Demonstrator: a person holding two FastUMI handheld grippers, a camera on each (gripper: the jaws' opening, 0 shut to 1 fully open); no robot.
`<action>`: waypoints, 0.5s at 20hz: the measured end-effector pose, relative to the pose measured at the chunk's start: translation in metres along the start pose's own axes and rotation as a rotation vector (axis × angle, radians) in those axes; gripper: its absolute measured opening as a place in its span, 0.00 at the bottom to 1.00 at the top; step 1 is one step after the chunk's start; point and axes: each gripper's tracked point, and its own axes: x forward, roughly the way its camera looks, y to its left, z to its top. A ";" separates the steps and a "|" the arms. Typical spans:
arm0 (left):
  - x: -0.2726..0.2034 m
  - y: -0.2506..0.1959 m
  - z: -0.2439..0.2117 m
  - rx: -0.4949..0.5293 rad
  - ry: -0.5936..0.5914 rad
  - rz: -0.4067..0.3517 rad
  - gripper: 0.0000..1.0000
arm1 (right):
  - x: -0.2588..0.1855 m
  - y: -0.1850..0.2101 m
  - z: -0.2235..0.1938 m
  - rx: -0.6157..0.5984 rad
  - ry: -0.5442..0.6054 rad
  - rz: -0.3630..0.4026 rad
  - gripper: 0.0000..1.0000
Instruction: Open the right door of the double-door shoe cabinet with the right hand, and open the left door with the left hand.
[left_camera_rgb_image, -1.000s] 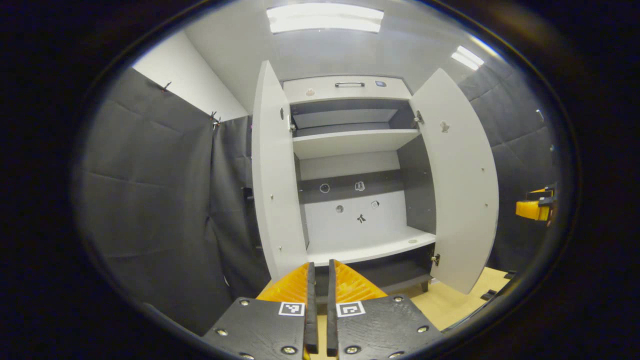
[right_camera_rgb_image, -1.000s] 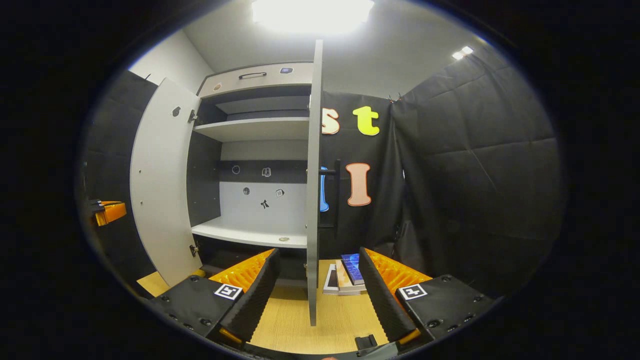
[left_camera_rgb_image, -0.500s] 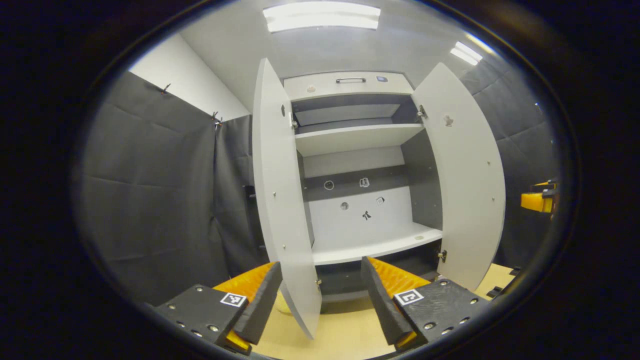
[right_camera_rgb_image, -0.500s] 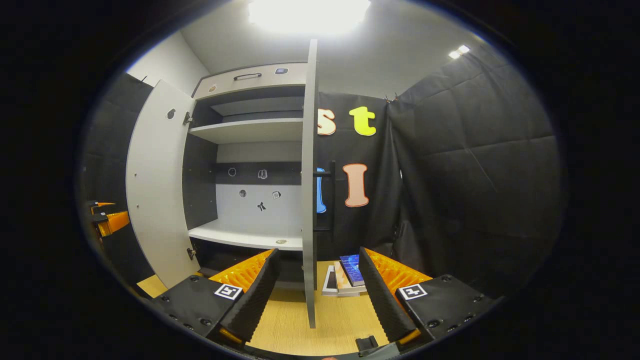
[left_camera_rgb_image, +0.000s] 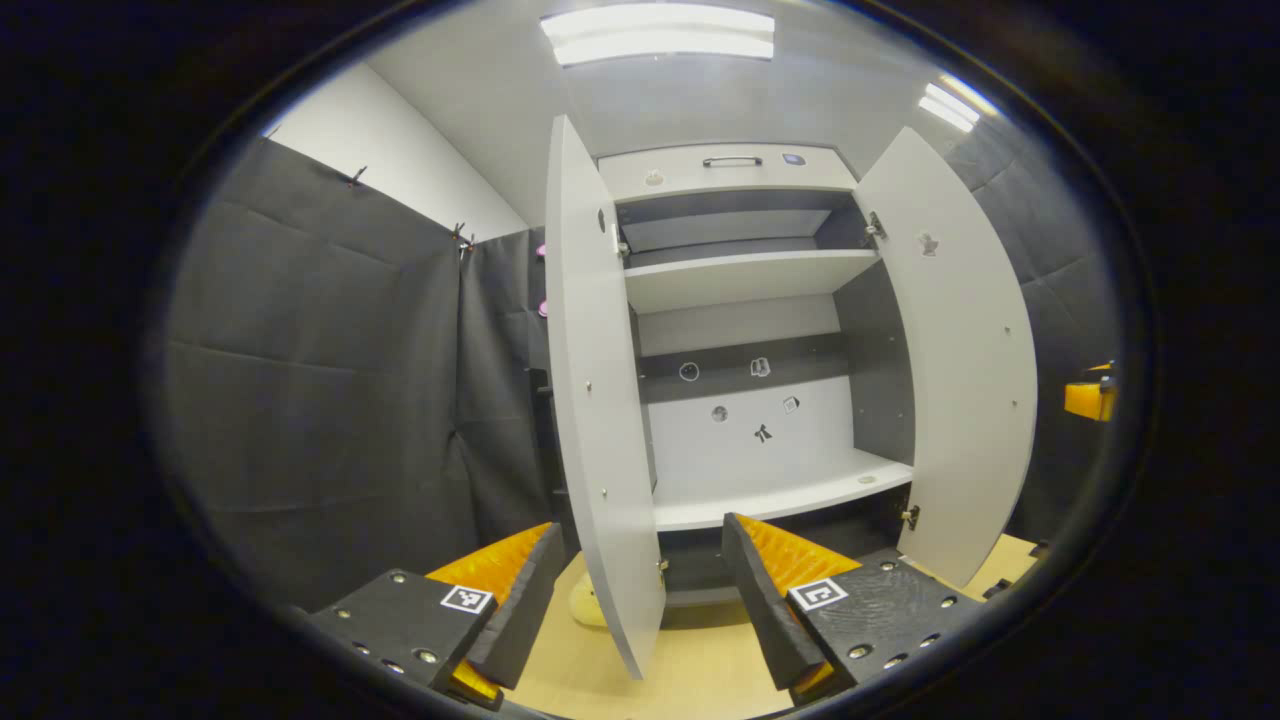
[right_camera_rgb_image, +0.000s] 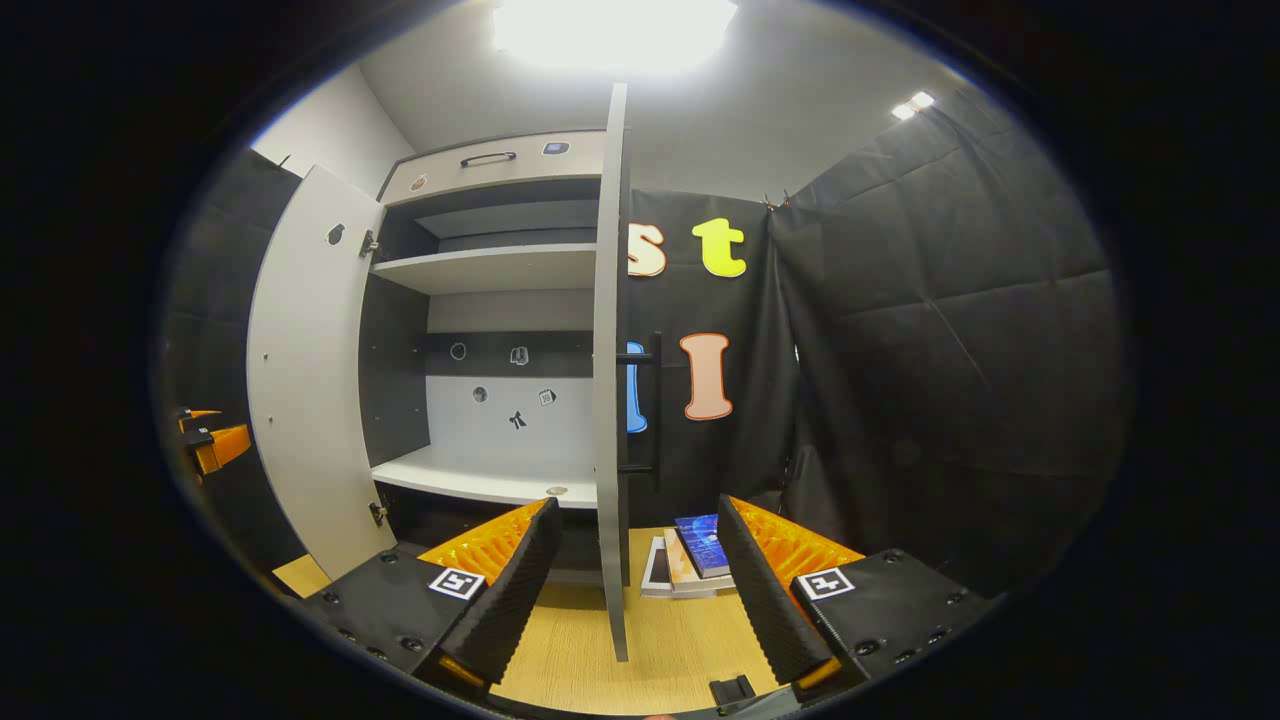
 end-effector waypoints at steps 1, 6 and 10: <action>-0.001 0.001 0.001 0.002 -0.005 0.005 0.92 | 0.001 0.001 0.000 -0.001 -0.003 -0.001 0.96; -0.002 0.000 0.005 0.003 -0.017 0.014 0.92 | 0.002 0.003 0.006 0.012 -0.023 0.012 0.96; -0.002 0.002 0.006 0.025 -0.027 0.018 0.92 | 0.002 0.004 0.005 0.012 -0.026 0.009 0.98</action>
